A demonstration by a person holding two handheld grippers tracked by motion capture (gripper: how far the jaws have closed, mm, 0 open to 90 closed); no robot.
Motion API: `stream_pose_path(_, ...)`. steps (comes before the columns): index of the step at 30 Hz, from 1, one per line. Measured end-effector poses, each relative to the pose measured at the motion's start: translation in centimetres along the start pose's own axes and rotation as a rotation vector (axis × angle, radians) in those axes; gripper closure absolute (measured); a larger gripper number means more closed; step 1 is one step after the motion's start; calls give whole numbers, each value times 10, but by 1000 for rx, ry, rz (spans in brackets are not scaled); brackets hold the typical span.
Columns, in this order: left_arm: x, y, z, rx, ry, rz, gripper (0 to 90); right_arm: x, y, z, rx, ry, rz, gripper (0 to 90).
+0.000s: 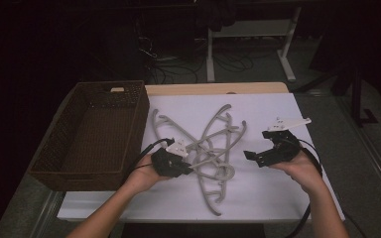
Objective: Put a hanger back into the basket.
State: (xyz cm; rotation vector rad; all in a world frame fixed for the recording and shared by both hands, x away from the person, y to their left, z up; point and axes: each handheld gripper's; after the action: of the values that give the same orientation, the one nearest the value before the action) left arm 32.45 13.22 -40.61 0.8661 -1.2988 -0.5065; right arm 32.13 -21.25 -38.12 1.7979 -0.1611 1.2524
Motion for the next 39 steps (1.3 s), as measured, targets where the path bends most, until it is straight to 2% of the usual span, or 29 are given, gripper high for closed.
stream_pose_path(5,4,14,-3,15,33,32,818,-11,11,7,-38,-27,8,0)
stream_pose_path(9,13,26,-6,35,59,45,818,-23,14,10,-59,-40,1,0)
stream_pose_path(13,21,34,-7,52,63,53,818,-31,14,10,-62,-49,0,0)
stream_pose_path(14,25,38,-7,62,69,67,818,-34,14,10,-65,-56,7,0)
stream_pose_path(24,42,64,-13,84,76,93,817,-41,6,9,-42,-58,8,0)
stream_pose_path(33,54,102,-22,121,77,127,817,-45,2,10,-34,-59,11,0)
stream_pose_path(39,53,126,-30,144,80,148,817,-46,2,11,-33,-63,10,0)
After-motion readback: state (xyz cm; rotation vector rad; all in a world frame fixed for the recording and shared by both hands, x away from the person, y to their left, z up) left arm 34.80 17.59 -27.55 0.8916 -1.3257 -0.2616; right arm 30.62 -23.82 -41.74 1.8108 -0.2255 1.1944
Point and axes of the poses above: each handheld gripper's, and its own axes: y roughly backward along the jaws, x roughly out of its top, z roughly to its right, and after that the axes turned 2 degrees about -x, right-handed
